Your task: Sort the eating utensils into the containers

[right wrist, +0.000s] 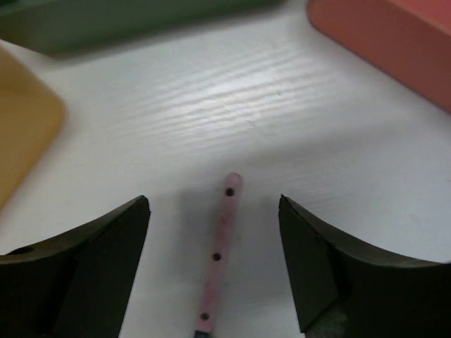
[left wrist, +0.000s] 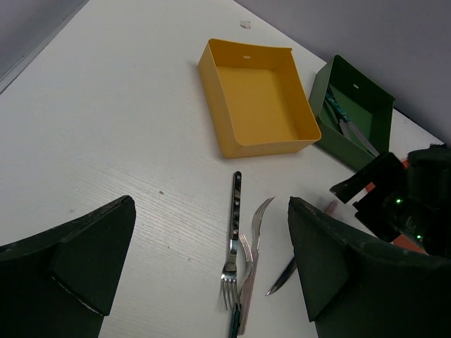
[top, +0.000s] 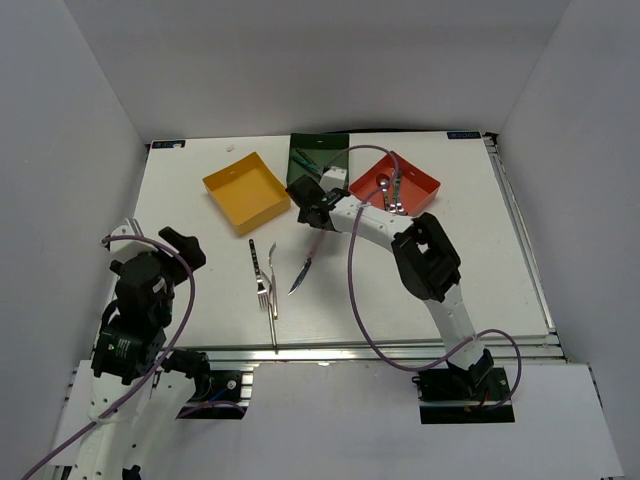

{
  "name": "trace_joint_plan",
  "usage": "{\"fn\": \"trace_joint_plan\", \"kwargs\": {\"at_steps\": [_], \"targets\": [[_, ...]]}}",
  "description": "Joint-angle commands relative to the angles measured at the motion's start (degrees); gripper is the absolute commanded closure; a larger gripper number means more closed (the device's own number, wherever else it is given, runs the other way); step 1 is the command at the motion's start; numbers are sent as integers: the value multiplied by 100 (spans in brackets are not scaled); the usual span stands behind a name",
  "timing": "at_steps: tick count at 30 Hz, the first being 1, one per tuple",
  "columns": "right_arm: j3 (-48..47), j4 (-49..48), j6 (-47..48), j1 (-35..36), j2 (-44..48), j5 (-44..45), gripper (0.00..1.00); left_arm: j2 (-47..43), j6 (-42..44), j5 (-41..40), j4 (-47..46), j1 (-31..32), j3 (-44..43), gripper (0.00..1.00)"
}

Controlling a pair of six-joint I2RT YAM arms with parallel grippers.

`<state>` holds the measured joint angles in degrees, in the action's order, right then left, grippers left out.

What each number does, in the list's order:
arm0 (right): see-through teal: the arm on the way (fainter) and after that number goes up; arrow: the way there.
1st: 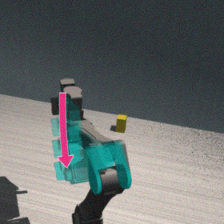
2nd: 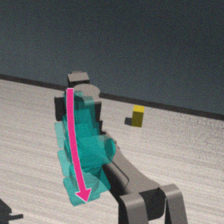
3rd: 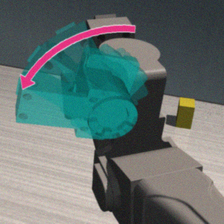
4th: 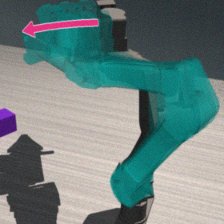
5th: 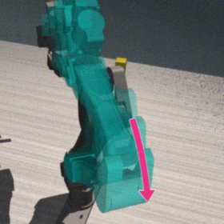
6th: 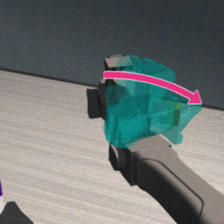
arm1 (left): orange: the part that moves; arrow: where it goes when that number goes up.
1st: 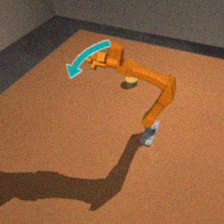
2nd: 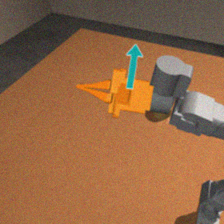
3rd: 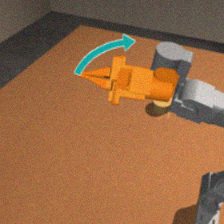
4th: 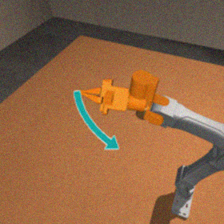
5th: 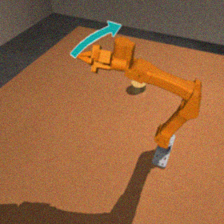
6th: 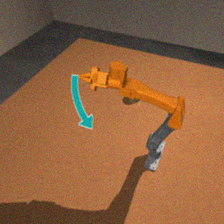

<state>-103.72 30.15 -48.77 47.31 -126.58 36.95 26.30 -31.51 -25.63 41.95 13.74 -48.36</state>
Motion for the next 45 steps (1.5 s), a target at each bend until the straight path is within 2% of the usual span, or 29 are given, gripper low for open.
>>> {"fn": "trace_joint_plan", "kwargs": {"at_steps": [1, 9, 13, 15, 18, 20, 22, 24, 25, 26, 27, 29, 30, 32, 33, 34, 36, 38, 40, 45], "targets": [[-36, 695, -1011, 32, -24, 313, 25, -38, 48, 102, -82, 24, 55, 2], [669, 430, -1363, 165, 47, 260, 42, -99, 66, 146, -100, 24, 63, 2], [573, 465, -1275, 165, -182, 111, 58, -108, 66, 146, -100, 24, 63, 2], [564, 527, -1318, 165, -235, 58, 78, -134, 66, 137, -100, 32, 72, 2], [843, 571, -1503, 165, -69, 58, 84, -169, 57, 119, -100, 24, 63, 2], [1072, 440, -1591, 156, 237, 67, 94, -170, 57, 111, -100, 24, 72, 2], [1328, 203, -1530, 138, 484, 93, 100, -178, 66, 119, -100, 24, 63, 2], [1424, -113, -970, 121, 897, 15, 100, -196, 48, 119, -91, 33, 63, 2], [1529, -767, -593, 112, 1038, -247, 100, -196, 48, 119, -100, 33, 63, 2], [1565, -1165, 385, 77, 1274, -485, 100, -196, 48, 111, -91, 33, 63, 2], [1557, -1465, 786, -36, 1364, -731, 100, -196, 48, 119, -100, 33, 72, 2], [1198, -1880, 1507, -239, 1409, -1652, 100, -170, 48, 119, -100, 33, 72, 2], [1014, -1968, 2277, -509, 1356, -2013, 100, -143, 48, 128, -100, 33, 63, 2], [180, -1969, 2879, -757, 989, -2490, 100, -21, 48, 137, -91, 33, 55, 2], [-119, -1995, 3561, -967, 821, -2569, 100, 41, 48, 128, -74, 33, 55, 2], [-470, -1970, 3864, -1082, 628, -2831, 100, 111, 48, 128, -65, 33, 46, 2], [-1621, -1785, 4635, -1354, 31, -3088, 100, 322, 57, 137, -47, 33, 28, 2], [-2507, -1889, 5068, -1505, -462, -3360, 100, 428, 57, 146, -29, 33, 11, 2], [-2802, -2170, 5420, -1707, -708, -3518, 100, 525, 66, 146, -38, 33, 19, 2], [-2565, -3961, 5651, -2076, -745, -3949, 100, 735, 66, 119, -56, 24, 11, 2]]}}
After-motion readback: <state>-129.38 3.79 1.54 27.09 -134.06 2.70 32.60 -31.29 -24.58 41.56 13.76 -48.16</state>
